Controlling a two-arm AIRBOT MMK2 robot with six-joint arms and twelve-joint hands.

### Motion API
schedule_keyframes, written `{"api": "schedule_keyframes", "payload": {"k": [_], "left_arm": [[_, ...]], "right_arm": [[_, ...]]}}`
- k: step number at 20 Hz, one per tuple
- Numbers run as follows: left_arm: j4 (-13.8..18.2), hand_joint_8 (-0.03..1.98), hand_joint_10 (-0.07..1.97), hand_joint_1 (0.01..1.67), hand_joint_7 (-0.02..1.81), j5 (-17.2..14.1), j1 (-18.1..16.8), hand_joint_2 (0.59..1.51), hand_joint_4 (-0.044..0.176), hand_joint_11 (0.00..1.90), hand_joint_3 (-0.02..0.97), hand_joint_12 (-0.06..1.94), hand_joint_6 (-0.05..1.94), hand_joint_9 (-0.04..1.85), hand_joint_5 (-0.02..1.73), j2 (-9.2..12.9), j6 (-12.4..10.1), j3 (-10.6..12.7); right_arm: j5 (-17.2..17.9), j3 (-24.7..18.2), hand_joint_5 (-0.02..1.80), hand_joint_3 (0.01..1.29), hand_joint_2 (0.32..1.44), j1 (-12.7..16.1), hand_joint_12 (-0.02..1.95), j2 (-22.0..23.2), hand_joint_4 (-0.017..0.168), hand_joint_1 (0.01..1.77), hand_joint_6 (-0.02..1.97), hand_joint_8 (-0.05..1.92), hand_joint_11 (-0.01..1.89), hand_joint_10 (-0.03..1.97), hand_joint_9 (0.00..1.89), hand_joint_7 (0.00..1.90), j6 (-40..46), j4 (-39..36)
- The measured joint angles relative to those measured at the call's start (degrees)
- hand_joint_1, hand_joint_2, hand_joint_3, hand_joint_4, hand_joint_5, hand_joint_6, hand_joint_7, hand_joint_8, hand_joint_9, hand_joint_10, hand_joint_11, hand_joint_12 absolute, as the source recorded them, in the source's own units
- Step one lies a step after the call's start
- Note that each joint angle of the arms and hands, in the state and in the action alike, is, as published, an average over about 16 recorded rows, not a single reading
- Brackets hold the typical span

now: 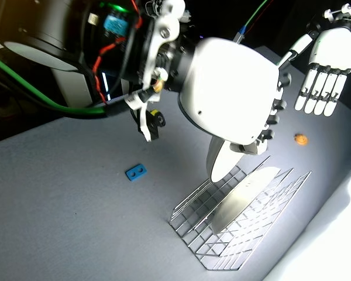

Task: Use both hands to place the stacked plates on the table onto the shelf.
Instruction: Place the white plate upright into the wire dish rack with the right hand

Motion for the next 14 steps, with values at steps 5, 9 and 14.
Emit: {"api": "schedule_keyframes", "payload": {"k": [5,9,14], "left_arm": [[0.1,0.0,0.01,0.02,0.08,-0.1,0.0,1.151,0.005,0.02,0.014,0.03,0.0,0.05,0.09,0.0,0.0,-0.2],[0.1,0.0,0.01,0.02,0.08,-0.2,0.0,1.15,0.005,0.02,0.013,0.04,0.0,0.05,0.09,0.0,0.0,-0.3],[0.2,0.0,0.01,0.02,0.07,-0.3,0.0,1.15,0.005,0.02,0.013,0.04,0.0,0.05,0.09,0.0,0.1,-0.6]], "right_arm": [[0.5,3.3,0.96,0.01,0.97,-1.3,0.94,-2.3,0.003,1.3,0.93,0.74,0.9,0.02,1.32,1.13,0.0,0.2],[1.0,5.5,0.96,0.01,0.97,-2.3,0.94,-3.8,0.0,1.3,0.93,0.74,0.89,0.02,1.32,1.13,0.1,0.3],[1.7,7.5,0.96,0.01,0.97,-3.7,0.94,-5.2,-0.001,1.29,0.94,0.75,0.88,0.02,1.31,1.13,0.1,0.4]]}}
